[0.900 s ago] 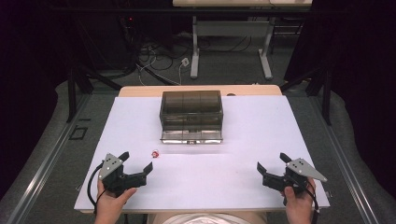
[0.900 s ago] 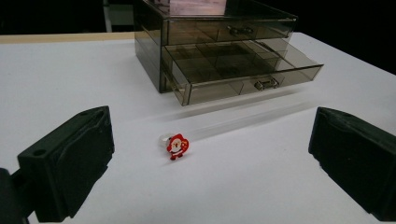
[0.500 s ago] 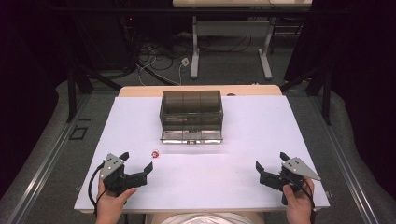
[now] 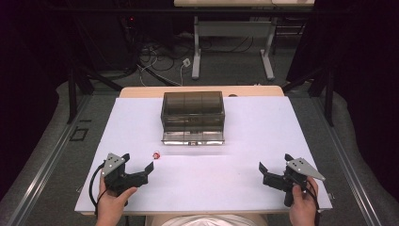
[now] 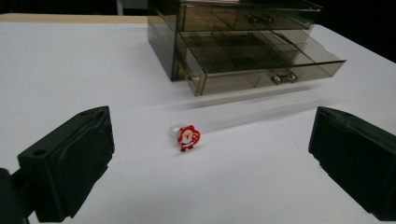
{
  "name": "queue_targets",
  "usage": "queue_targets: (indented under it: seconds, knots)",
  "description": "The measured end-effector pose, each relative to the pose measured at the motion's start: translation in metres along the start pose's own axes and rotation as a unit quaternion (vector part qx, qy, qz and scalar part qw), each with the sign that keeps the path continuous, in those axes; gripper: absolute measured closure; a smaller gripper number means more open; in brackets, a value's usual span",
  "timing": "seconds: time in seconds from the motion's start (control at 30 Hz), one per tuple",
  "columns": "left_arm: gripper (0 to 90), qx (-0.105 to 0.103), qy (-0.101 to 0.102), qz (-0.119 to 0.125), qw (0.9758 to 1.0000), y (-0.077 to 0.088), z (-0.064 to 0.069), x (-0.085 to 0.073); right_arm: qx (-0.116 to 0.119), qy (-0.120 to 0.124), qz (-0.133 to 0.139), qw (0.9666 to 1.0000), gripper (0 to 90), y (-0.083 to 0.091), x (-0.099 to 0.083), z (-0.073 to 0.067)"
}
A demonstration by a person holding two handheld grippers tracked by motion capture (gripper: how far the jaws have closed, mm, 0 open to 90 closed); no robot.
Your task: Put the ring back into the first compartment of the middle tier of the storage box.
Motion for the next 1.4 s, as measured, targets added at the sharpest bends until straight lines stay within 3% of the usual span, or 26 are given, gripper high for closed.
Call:
queue_targets:
  seconds: [0.07, 0.13, 0.53, 1.07, 1.3, 1.4]
  knots:
    - [0.2, 0.013, -0.009, -0.003, 0.9999, 0.000, -0.003, 0.003, -0.002, 0.000, -0.001, 1.0000, 0.0, 0.000, 0.000, -0.001]
    - [0.2, 0.014, -0.009, -0.003, 0.9999, 0.000, -0.004, 0.004, -0.001, -0.001, -0.001, 1.0000, 0.0, 0.000, 0.000, -0.001]
    - [0.2, 0.000, 0.013, 0.000, 0.9999, -0.003, -0.014, 0.019, -0.005, -0.003, -0.003, 1.0000, 0.0, -0.002, -0.002, -0.002]
    - [2.4, 0.001, 0.006, -0.031, 0.9995, -0.027, -0.024, 0.025, 0.011, 0.001, -0.010, 0.9999, 0.0, -0.003, -0.005, -0.005]
    - [5.7, -0.020, 0.025, -0.049, 0.9983, -0.036, -0.025, 0.022, 0.007, 0.003, -0.020, 0.9998, 0.0, -0.004, -0.007, -0.003]
    - [9.5, -0.021, 0.025, -0.055, 0.9980, -0.039, -0.025, 0.022, 0.009, 0.002, -0.017, 0.9998, 0.0, -0.005, -0.007, -0.004]
Point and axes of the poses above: each handheld gripper's, and its own axes: y roughly backward along the jaws, x roughly out of its top, z roughly to its right, the point moved 5 cm from there along -y, roughly forward along the jaws, and after that the axes turned 12 degrees about -y, right-handed, at the moved point
